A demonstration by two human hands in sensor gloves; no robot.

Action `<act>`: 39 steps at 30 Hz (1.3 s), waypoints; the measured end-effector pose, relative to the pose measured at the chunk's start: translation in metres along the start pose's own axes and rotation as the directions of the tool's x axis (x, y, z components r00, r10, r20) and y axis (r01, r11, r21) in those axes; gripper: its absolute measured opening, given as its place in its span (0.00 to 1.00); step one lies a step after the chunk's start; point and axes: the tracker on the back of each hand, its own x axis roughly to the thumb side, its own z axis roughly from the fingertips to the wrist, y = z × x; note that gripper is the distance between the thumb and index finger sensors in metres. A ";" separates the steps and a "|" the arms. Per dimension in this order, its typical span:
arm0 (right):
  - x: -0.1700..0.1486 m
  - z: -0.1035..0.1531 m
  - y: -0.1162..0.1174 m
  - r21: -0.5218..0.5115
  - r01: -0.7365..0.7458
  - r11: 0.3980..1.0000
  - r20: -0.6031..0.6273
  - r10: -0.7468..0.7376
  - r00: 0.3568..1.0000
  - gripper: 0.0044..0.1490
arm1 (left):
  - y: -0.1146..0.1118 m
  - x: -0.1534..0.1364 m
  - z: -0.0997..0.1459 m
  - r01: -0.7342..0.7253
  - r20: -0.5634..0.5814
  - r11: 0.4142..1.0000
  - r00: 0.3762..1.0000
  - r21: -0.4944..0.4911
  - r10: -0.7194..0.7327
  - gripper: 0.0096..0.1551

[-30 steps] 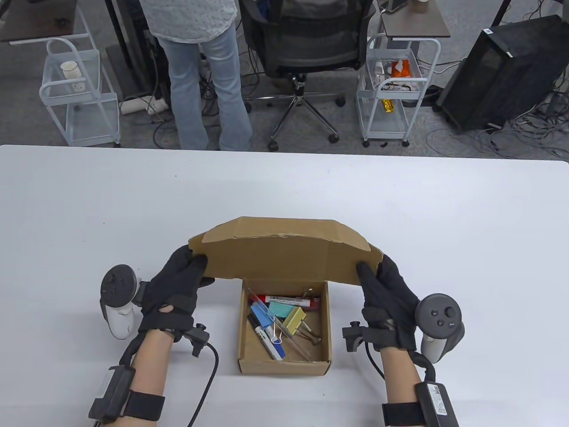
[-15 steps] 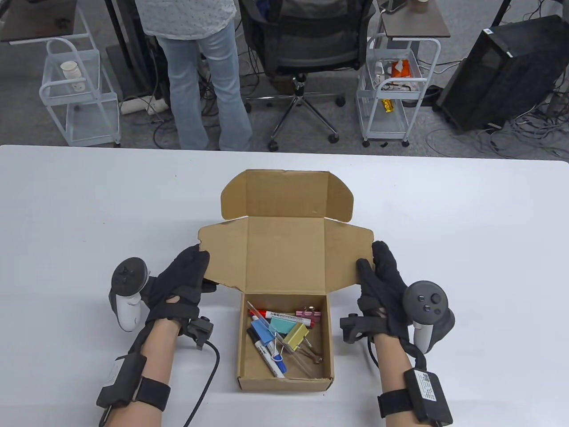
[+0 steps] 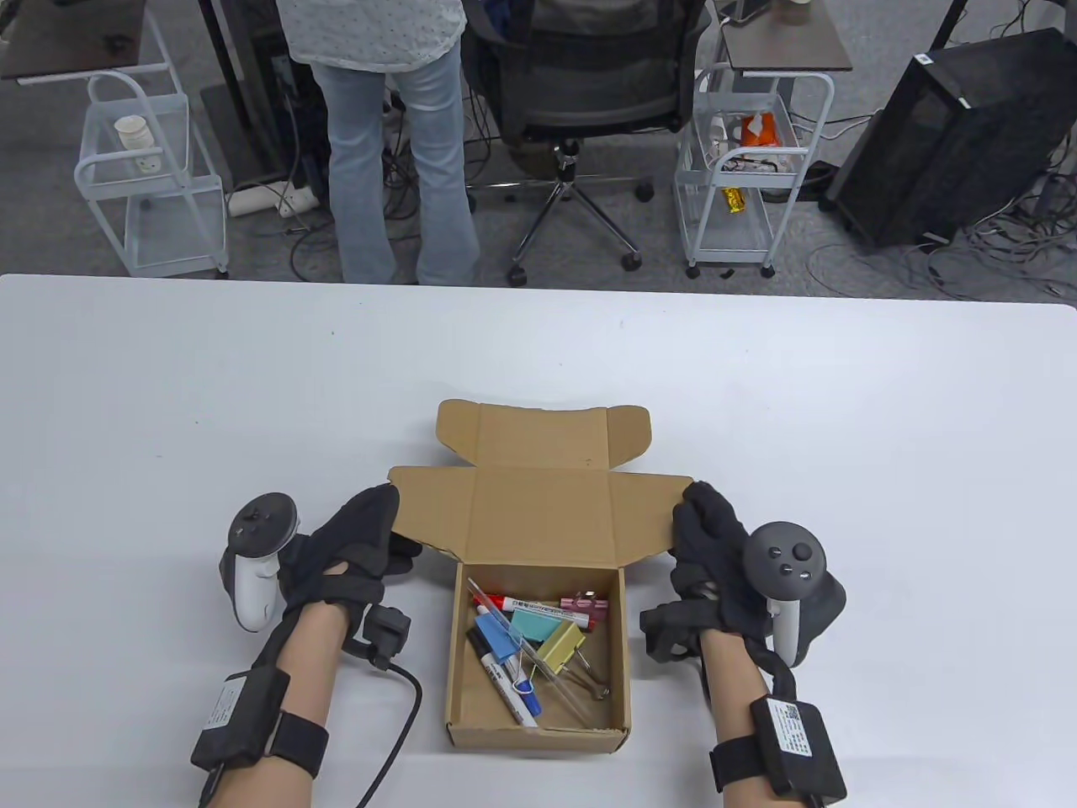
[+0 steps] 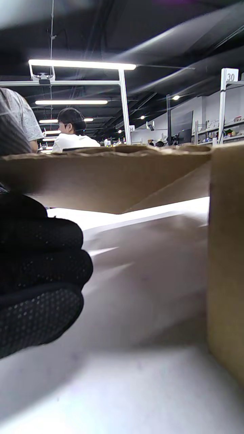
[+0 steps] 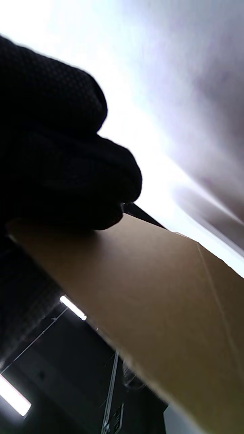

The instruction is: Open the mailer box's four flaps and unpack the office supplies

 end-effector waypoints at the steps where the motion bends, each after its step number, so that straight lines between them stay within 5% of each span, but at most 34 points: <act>1: 0.000 0.000 0.000 0.005 -0.011 1.000 -0.007 0.011 1.000 0.29 | 0.000 0.000 0.000 -0.003 0.001 1.000 1.000 -0.005 0.003 0.39; 11: -0.002 0.003 -0.003 0.027 0.008 1.000 0.001 -0.008 1.000 0.32 | 0.001 0.007 0.013 0.008 0.096 0.998 0.995 -0.059 -0.002 0.50; 17: -0.001 0.012 -0.012 0.031 0.039 0.999 0.062 -0.041 0.997 0.38 | -0.005 0.017 0.041 0.275 0.075 0.938 0.961 -0.209 -0.265 0.56; 21: 0.006 0.023 -0.018 0.030 -0.015 0.999 0.130 0.011 0.991 0.42 | -0.030 0.023 0.050 0.277 0.093 0.893 0.961 -0.355 -0.261 0.56; 26: 0.019 0.037 -0.024 -0.002 -0.069 0.998 0.236 0.067 0.969 0.42 | -0.058 0.022 0.052 0.365 0.147 0.830 0.931 -0.423 -0.334 0.57; 39: 0.030 0.045 -0.018 0.004 -0.123 0.992 0.307 0.116 0.945 0.42 | -0.082 -0.004 0.040 0.134 0.110 0.847 0.990 -0.515 -0.090 0.48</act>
